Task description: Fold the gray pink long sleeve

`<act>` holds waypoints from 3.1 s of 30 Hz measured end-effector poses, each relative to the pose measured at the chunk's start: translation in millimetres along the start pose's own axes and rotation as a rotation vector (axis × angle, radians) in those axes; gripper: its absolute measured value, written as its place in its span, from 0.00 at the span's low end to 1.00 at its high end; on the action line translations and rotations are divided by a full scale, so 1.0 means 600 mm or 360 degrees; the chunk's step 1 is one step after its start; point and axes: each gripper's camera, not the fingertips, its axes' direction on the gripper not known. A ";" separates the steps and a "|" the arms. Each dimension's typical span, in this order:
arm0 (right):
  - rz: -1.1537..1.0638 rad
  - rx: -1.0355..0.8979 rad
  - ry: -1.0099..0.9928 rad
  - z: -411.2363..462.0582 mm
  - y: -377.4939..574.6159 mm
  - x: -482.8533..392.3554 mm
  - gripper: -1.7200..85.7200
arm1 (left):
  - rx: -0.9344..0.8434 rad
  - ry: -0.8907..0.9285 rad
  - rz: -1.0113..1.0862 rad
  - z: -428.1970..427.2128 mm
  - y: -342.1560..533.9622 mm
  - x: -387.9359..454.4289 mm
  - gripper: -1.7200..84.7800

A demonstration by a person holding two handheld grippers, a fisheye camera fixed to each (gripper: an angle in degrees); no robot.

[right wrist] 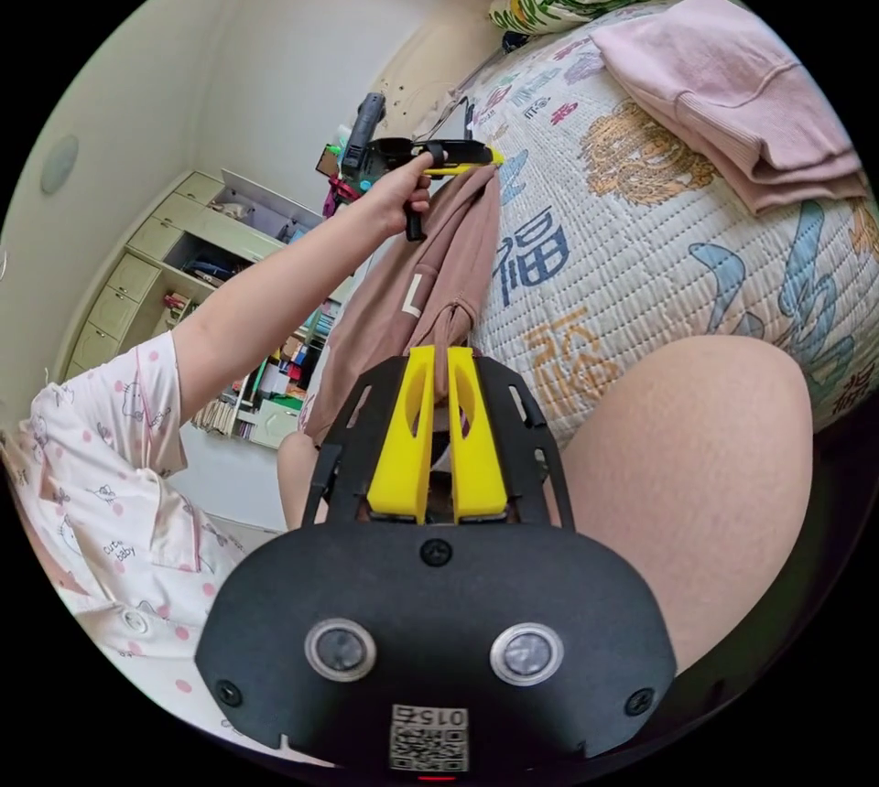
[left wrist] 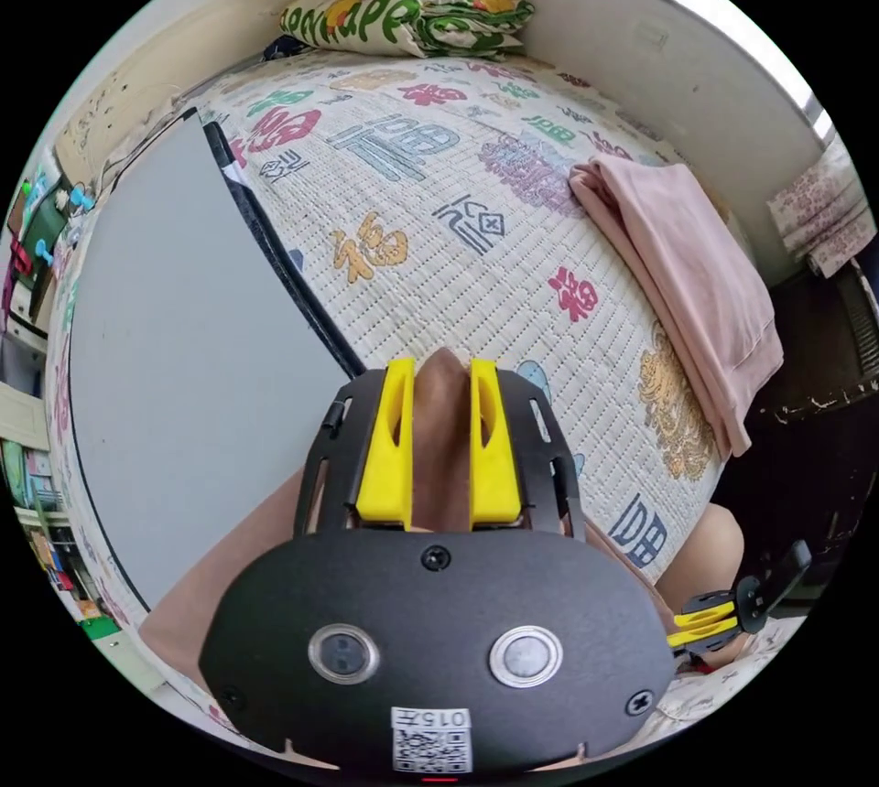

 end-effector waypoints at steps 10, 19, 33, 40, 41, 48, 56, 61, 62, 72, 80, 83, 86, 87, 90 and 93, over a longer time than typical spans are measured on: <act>0.0026 0.0210 0.0024 -0.010 0.044 0.054 0.03 | 0.0116 0.0084 0.0019 -0.034 0.022 -0.027 0.04; -0.0226 0.0651 0.0124 -0.119 0.074 0.019 0.03 | 0.0863 0.0724 -0.0033 -0.229 0.141 -0.130 0.04; -0.1030 -0.0289 -0.0434 0.252 0.143 -0.177 0.03 | 0.1197 0.0812 -0.0453 -0.240 0.711 -0.523 0.03; -0.1124 -0.0795 -0.0279 0.495 0.211 -0.183 0.03 | 0.1097 0.0833 -0.0851 -0.080 0.955 -0.652 0.02; -0.1138 -0.0838 -0.0234 0.519 0.217 -0.180 0.03 | 0.1165 0.0859 -0.0931 -0.063 0.986 -0.664 0.02; -0.1091 -0.0953 -0.0115 0.592 0.221 -0.162 0.03 | 0.1254 0.0922 -0.1008 -0.035 1.029 -0.677 0.08; -0.1106 -0.0970 -0.0024 0.641 0.229 -0.169 0.03 | 0.0818 0.0735 -0.0946 0.034 0.961 -0.622 0.08; -0.1203 -0.0993 -0.0002 0.656 0.243 -0.184 0.04 | 0.0846 0.0634 -0.0863 0.031 0.961 -0.593 0.04; -0.1226 -0.1021 0.0032 0.667 0.247 -0.186 0.05 | 0.0834 0.0566 -0.0837 0.030 0.958 -0.584 0.04; -0.1348 -0.1013 0.0119 0.677 0.269 -0.226 0.11 | 0.0761 0.0369 -0.0748 0.045 0.948 -0.516 0.09; -0.1446 -0.0935 0.0319 0.713 0.295 -0.239 0.13 | 0.0758 0.0531 -0.0773 0.083 0.966 -0.501 0.10; -0.1506 -0.0896 0.0419 0.731 0.302 -0.246 0.05 | 0.0727 0.0513 -0.0754 0.098 0.963 -0.494 0.09; -0.1481 -0.0908 0.0453 0.740 0.300 -0.256 0.02 | 0.0712 0.0461 -0.0714 0.109 0.957 -0.482 0.07; -0.1467 -0.0913 0.0448 0.741 0.299 -0.258 0.02 | 0.0714 0.0458 -0.0709 0.111 0.956 -0.480 0.07; -0.1432 -0.0933 0.0453 0.745 0.297 -0.271 0.03 | 0.0788 0.0521 -0.0739 0.120 0.963 -0.476 0.09; -0.1419 -0.0983 0.0435 0.747 0.300 -0.291 0.10 | 0.0903 0.0720 -0.0763 0.129 0.973 -0.482 0.10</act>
